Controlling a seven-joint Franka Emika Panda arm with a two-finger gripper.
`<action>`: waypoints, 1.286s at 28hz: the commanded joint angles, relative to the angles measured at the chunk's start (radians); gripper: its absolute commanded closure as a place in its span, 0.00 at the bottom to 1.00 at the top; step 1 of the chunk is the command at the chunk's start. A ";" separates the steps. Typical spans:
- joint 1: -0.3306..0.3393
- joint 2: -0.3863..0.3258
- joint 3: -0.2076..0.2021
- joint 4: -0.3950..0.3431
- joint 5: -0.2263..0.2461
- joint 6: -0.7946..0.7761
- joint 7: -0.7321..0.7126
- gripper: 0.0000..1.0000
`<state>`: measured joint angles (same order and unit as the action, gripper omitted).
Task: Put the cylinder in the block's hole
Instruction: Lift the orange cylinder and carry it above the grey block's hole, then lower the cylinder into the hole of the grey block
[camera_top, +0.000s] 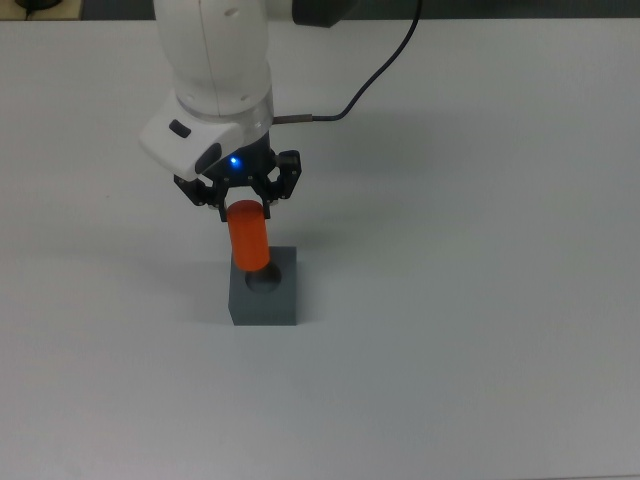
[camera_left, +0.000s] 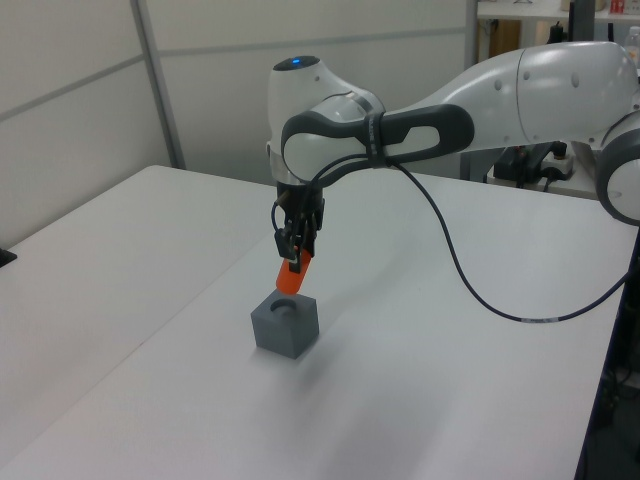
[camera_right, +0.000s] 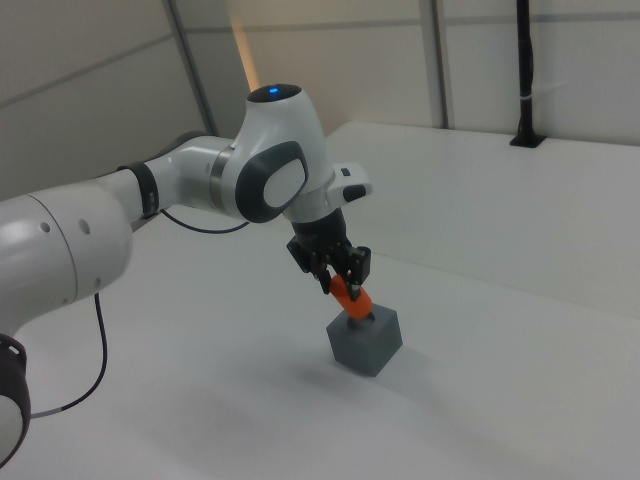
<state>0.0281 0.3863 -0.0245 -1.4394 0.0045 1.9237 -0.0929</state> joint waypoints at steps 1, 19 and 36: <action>0.007 0.028 0.003 0.002 0.011 0.044 0.015 0.66; 0.012 0.052 0.017 -0.004 0.005 0.086 0.013 0.60; 0.010 0.051 0.026 -0.006 0.000 0.077 0.013 0.39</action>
<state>0.0321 0.4415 0.0047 -1.4400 0.0045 1.9915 -0.0926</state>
